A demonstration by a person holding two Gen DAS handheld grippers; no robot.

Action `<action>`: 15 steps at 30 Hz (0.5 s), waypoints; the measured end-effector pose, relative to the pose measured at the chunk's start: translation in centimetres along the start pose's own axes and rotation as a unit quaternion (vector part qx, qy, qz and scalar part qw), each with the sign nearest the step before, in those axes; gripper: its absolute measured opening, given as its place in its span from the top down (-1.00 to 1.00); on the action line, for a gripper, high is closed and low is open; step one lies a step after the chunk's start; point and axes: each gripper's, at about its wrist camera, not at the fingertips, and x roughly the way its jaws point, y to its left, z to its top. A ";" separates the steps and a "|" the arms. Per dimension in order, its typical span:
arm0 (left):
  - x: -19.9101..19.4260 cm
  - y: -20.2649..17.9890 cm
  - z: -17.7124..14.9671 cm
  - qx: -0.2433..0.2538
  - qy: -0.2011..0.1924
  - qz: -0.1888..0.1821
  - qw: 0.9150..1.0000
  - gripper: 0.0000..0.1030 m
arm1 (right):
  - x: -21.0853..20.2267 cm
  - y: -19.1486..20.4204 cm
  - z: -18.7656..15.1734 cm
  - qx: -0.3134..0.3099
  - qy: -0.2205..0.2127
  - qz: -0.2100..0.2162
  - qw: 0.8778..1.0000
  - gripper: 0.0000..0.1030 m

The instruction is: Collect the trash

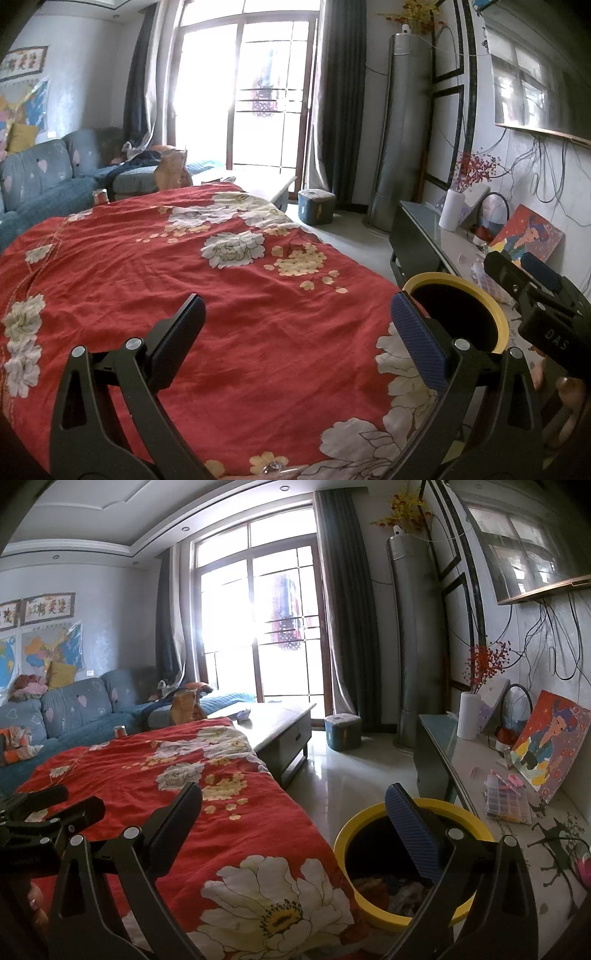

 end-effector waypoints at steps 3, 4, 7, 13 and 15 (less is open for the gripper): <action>0.0 0.0 0.0 0.000 -0.001 0.000 1.000 -0.79 | 0.0 0.0 0.0 0.000 0.000 0.000 1.000 -0.87; 0.0 0.0 0.0 0.000 0.000 0.000 1.000 -0.79 | 0.0 0.0 0.0 0.000 0.000 0.000 1.000 -0.87; 0.0 0.0 0.0 -0.001 0.001 0.000 1.000 -0.79 | 0.0 0.0 0.0 -0.001 0.001 0.000 1.000 -0.88; 0.0 -0.1 0.0 0.000 0.000 0.000 1.000 -0.79 | 0.0 0.0 0.0 0.000 0.001 0.000 1.000 -0.88; 0.0 0.0 0.0 0.000 0.000 0.000 1.000 -0.79 | 0.0 0.0 0.0 0.000 0.000 0.000 1.000 -0.88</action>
